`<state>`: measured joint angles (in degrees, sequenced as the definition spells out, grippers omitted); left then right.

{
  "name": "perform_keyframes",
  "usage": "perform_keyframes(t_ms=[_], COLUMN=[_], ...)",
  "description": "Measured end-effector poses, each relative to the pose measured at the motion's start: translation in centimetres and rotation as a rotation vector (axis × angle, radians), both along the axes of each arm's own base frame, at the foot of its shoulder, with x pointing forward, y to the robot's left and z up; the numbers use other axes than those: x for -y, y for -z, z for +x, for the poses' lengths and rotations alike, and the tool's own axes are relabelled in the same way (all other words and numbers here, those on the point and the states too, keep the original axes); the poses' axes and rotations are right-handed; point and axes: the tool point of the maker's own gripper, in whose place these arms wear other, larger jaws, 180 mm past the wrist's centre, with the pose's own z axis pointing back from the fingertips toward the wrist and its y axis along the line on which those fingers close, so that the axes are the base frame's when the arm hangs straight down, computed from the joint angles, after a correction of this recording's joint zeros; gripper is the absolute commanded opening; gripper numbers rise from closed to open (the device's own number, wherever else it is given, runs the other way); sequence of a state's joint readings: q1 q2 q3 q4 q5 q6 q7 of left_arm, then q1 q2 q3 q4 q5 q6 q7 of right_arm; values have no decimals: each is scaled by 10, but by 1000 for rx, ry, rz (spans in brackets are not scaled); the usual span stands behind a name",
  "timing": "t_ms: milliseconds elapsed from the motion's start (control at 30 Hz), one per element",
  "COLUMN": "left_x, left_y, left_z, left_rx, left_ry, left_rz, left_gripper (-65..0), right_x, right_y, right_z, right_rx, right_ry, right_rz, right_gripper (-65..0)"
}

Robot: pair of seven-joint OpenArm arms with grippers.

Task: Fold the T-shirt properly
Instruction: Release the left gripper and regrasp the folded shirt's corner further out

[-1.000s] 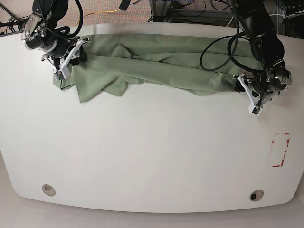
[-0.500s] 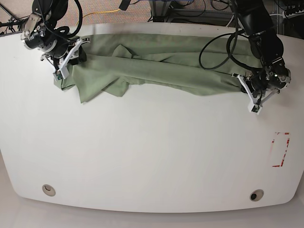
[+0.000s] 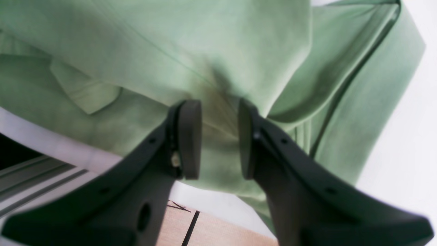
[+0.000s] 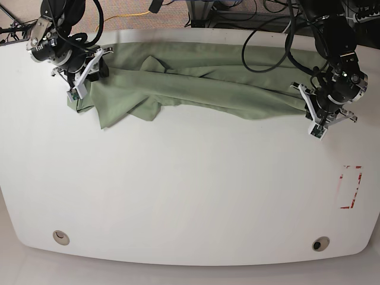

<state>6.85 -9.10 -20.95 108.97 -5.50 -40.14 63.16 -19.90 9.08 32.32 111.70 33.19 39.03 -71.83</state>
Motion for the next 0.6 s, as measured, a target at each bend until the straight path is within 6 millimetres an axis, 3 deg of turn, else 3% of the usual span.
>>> perform_keyframes(t_ms=[67,200,300,467,600], left_x=[-5,-23,-36,-29,-30], left_y=[1,-1,10,6,24], left_z=[-2,0,-3,15,20], left_rx=[-9,18,-32,12,-51], left_ry=[-14,-81,-129,-116,-139], left_rz=[12,-20,-10,-63,-93], left_gripper=[-567,-372,-286,-289,-290], right_x=[1,-1,1,-1,1], right_y=[0,0,0,1,0], right_z=[0,0,0,-1,-1], right_rx=[-1,2,1,-1,-2], right_ry=[0,-1,1,1,1], right_rz=[-3,2,-2,5,-1], right_gripper=[-479,-479,-479,-479,-479])
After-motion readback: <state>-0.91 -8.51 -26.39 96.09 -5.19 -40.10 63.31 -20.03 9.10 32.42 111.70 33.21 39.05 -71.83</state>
